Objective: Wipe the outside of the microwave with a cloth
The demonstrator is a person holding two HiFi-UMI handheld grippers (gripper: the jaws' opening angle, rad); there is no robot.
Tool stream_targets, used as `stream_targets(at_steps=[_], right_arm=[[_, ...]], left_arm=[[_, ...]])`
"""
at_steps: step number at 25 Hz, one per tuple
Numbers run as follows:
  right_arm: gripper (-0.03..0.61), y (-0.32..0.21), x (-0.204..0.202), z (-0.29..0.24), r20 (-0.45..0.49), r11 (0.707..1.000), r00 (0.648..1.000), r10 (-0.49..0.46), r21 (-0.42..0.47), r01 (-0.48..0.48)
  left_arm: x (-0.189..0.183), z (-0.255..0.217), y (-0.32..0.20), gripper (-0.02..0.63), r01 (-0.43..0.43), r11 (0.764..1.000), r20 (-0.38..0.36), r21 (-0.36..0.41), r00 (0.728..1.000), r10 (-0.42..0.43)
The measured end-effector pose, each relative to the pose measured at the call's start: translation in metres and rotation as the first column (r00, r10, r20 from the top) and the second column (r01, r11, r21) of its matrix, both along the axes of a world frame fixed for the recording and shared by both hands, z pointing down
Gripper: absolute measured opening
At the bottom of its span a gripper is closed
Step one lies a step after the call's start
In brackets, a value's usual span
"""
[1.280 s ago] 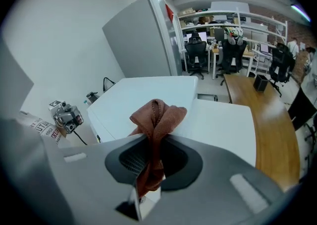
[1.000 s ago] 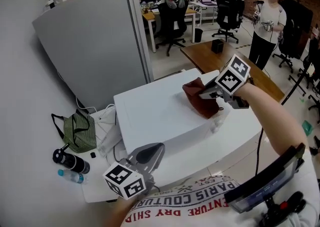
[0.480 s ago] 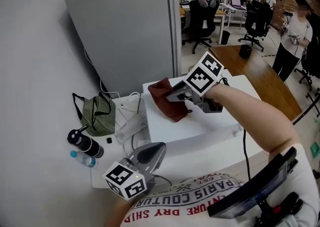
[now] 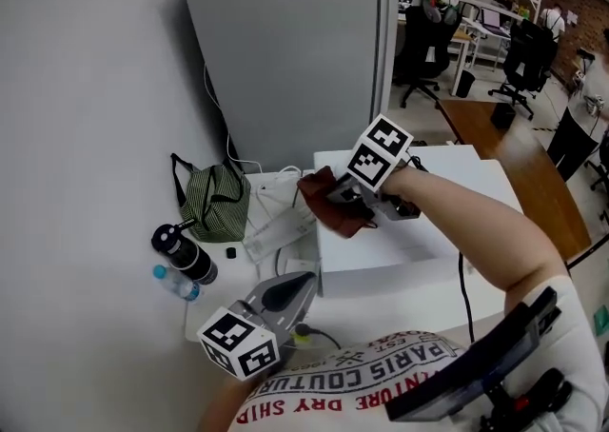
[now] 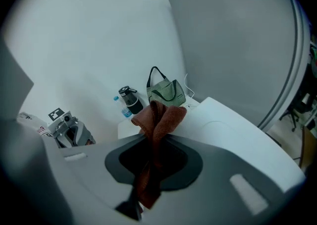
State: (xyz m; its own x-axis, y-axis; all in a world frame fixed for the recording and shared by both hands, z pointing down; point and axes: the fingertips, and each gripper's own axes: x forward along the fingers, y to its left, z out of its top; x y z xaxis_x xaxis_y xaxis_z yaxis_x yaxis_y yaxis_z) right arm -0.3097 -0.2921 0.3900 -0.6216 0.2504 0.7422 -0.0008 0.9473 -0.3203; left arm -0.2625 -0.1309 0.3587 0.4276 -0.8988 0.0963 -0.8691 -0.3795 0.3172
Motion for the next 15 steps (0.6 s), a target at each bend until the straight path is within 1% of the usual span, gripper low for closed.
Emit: stream_targets(at_steps=[4,8,11,15], right_arm=[[0.046,-0.007,0.005,0.001,-0.009,1.0,1.0,0.017,-0.01,-0.017],[0.046,-0.02,0.026,0.002,-0.009,0.998,0.998,0.055,-0.014,-0.055],[0.046,-0.037,0.053,0.003,-0.017,0.994,0.994,0.105,-0.016,-0.105],[0.046,-0.068,0.106,0.008,-0.035,0.979,0.979,0.2,-0.026,-0.201]], left_arm=[[0.001,-0.003,-0.004,0.006,-0.009,1.0,0.001,0.014,1.0,0.009],[0.006,-0.005,-0.012,0.006,-0.033,0.999,0.004,0.018,0.999,0.033],[0.016,-0.006,-0.019,0.006,-0.062,0.998,0.006,0.022,0.998,0.062],[0.031,-0.004,-0.029,0.006,-0.11,0.994,0.014,0.019,0.994,0.11]])
